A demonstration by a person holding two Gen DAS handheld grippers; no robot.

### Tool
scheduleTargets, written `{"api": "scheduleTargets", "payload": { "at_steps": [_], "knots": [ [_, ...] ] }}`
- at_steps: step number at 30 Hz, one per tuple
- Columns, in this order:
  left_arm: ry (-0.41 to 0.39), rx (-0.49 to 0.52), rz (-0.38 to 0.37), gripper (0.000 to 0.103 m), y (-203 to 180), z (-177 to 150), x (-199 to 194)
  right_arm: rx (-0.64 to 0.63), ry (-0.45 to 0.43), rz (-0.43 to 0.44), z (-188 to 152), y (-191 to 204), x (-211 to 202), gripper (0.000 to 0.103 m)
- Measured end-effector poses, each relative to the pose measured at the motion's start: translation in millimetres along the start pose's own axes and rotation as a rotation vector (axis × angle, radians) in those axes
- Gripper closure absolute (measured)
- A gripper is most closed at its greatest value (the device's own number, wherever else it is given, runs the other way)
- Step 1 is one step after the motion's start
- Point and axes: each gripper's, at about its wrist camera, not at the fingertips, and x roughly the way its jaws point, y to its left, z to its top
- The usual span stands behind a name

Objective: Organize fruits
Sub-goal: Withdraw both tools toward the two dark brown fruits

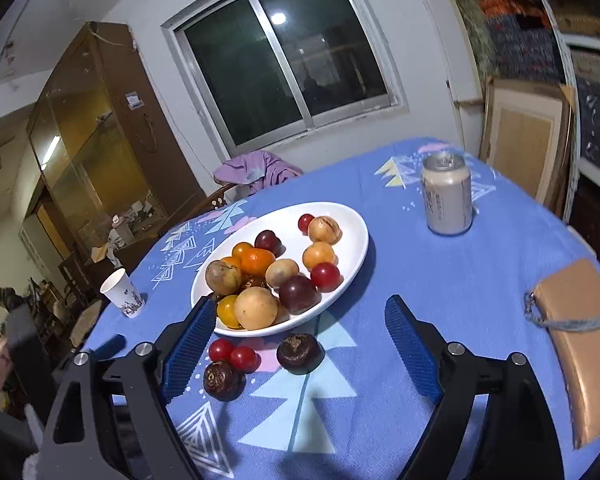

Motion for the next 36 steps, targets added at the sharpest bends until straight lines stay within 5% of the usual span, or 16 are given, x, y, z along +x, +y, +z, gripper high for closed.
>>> {"api": "scheduleTargets", "payload": {
  "at_steps": [8, 15, 27, 32, 36],
  "knots": [
    [0.069, 0.089, 0.004, 0.004, -20, -5, 20, 0.026, 0.03, 0.003, -1, -1, 2, 0.015],
    [0.14, 0.029, -0.023, 0.004, -10, -1, 38, 0.016, 0.044, -0.006, -3, 1, 7, 0.015],
    [0.149, -0.013, -0.032, 0.004, -2, -1, 42, 0.013, 0.065, -0.01, -5, 2, 11, 0.015],
    [0.105, -0.048, 0.093, 0.004, 22, 4, 40, 0.008, 0.083, -0.01, -7, 1, 16, 0.015],
    [0.166, -0.167, 0.019, 0.004, 52, 0, 51, -0.026, 0.162, -0.011, -15, 4, 31, 0.015]
  ]
}}
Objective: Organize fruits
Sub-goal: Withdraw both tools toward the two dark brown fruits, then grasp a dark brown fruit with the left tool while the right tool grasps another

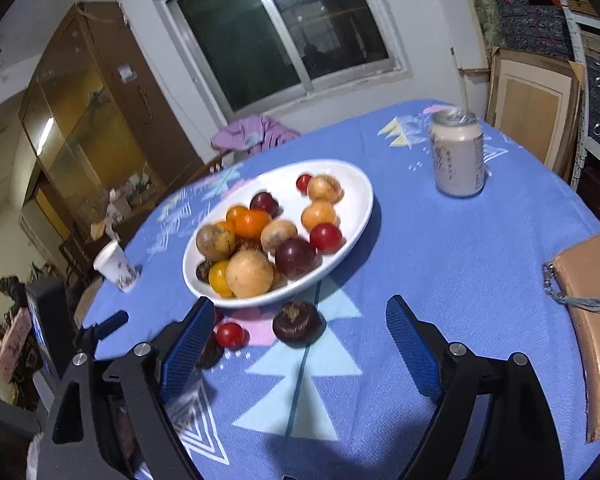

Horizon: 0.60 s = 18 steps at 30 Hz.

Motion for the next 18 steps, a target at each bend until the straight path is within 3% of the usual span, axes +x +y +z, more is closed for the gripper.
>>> {"api": "scheduleTargets", "payload": {
  "at_steps": [4, 7, 11, 15, 17, 18],
  "knots": [
    [0.034, 0.007, -0.095, 0.004, -3, -4, 3, -0.024, 0.069, 0.016, -6, 5, 16, 0.017],
    [0.02, 0.057, -0.158, 0.004, -19, -7, -5, -0.018, 0.113, 0.064, -7, 6, 25, 0.026],
    [0.027, 0.165, -0.129, 0.004, -44, -14, -2, -0.009, 0.155, 0.089, -7, 9, 37, 0.04],
    [0.056, 0.164, -0.162, 0.005, -47, -14, 3, -0.018, 0.182, 0.073, -6, 12, 51, 0.048],
    [0.086, 0.162, -0.188, 0.018, -48, -13, 9, -0.03, 0.186, 0.053, -5, 13, 56, 0.048],
    [0.107, 0.161, -0.212, 0.034, -49, -13, 13, -0.036, 0.192, 0.044, -5, 14, 60, 0.049]
  ]
}}
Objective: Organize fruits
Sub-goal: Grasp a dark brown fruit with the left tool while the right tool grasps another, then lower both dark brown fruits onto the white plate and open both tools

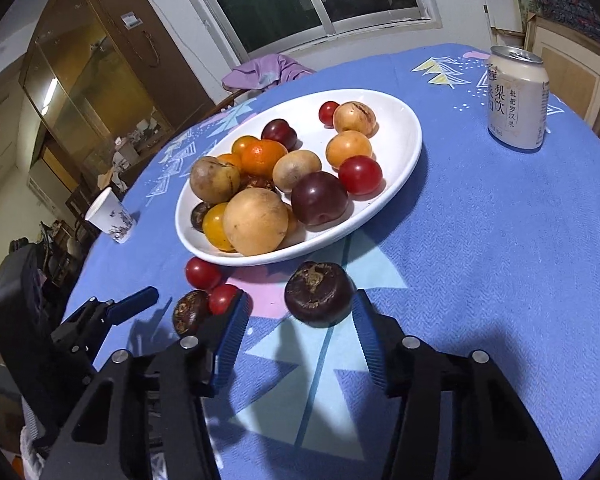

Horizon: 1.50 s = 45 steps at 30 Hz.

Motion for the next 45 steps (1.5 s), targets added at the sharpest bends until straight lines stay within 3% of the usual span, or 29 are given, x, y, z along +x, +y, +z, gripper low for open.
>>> {"api": "scheduleTargets", "payload": {
  "at_steps": [1, 6, 9, 16, 20, 24, 26, 32, 38, 39, 42, 45],
  "knots": [
    [0.017, -0.001, -0.023, 0.044, 0, 0, 5, -0.005, 0.006, -0.015, 0, -1, 4, 0.049],
    [0.012, 0.018, -0.035, 0.048, -6, 1, 6, -0.027, 0.024, -0.063, -1, -2, 17, 0.051],
    [0.006, 0.004, -0.041, 0.061, -4, 1, 5, -0.052, 0.024, -0.071, -1, 0, 19, 0.06],
    [-0.023, 0.003, -0.049, 0.061, -2, -2, -5, -0.048, 0.019, -0.043, -5, -1, 9, 0.06],
    [-0.076, 0.003, -0.043, 0.061, -1, 1, -28, -0.033, -0.02, 0.015, -9, -1, -16, 0.06],
    [-0.148, -0.01, -0.027, 0.061, 7, 29, -49, -0.007, -0.155, 0.058, 9, 2, -53, 0.061],
    [-0.158, -0.022, -0.014, 0.061, 11, 48, -49, 0.009, -0.178, 0.052, 26, 2, -54, 0.061],
    [-0.146, -0.088, -0.034, 0.061, 20, 97, -22, 0.021, -0.137, 0.005, 77, 3, -12, 0.061],
    [-0.089, -0.05, -0.007, 0.061, 12, 140, 25, 0.104, -0.113, -0.014, 107, -18, 30, 0.06],
    [-0.08, -0.041, 0.002, 0.057, 10, 144, 33, 0.115, -0.102, -0.008, 108, -22, 34, 0.059],
    [-0.091, -0.037, 0.028, 0.032, 9, 148, 46, 0.154, -0.078, 0.022, 108, -35, 41, 0.054],
    [-0.107, -0.072, 0.014, 0.029, 13, 147, 44, 0.176, -0.083, 0.029, 108, -41, 38, 0.053]
  ]
}}
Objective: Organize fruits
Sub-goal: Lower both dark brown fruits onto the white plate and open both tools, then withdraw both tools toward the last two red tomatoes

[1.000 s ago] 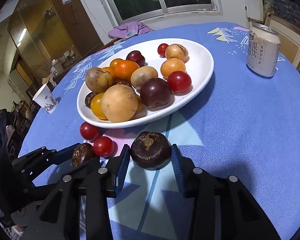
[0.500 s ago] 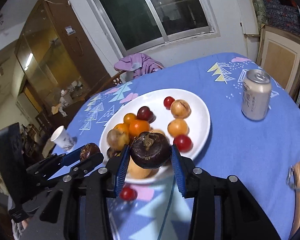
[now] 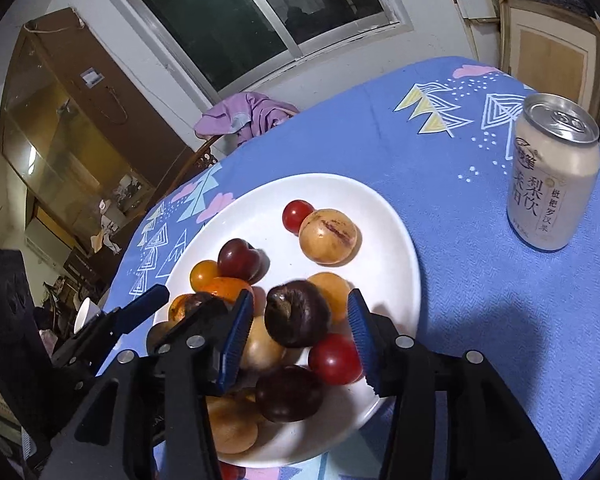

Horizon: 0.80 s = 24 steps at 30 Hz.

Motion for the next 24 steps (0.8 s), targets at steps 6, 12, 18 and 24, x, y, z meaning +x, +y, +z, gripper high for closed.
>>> {"api": "scheduleTargets", "payload": {
  "at_steps": [6, 12, 18, 24],
  "knots": [
    [-0.05, -0.062, -0.01, 0.02, 23, -17, -42, -0.019, -0.053, 0.03, -12, 9, -37, 0.053],
    [-0.059, -0.076, 0.07, 0.011, 55, -72, -79, -0.089, -0.076, 0.054, -52, 24, -75, 0.049],
    [-0.019, -0.084, 0.066, 0.011, 75, -111, -82, -0.206, -0.048, 0.047, -102, 42, -89, 0.044],
    [-0.002, -0.032, 0.056, 0.011, 62, -118, -74, -0.237, -0.027, 0.031, -117, 45, -90, 0.042]
  ]
}}
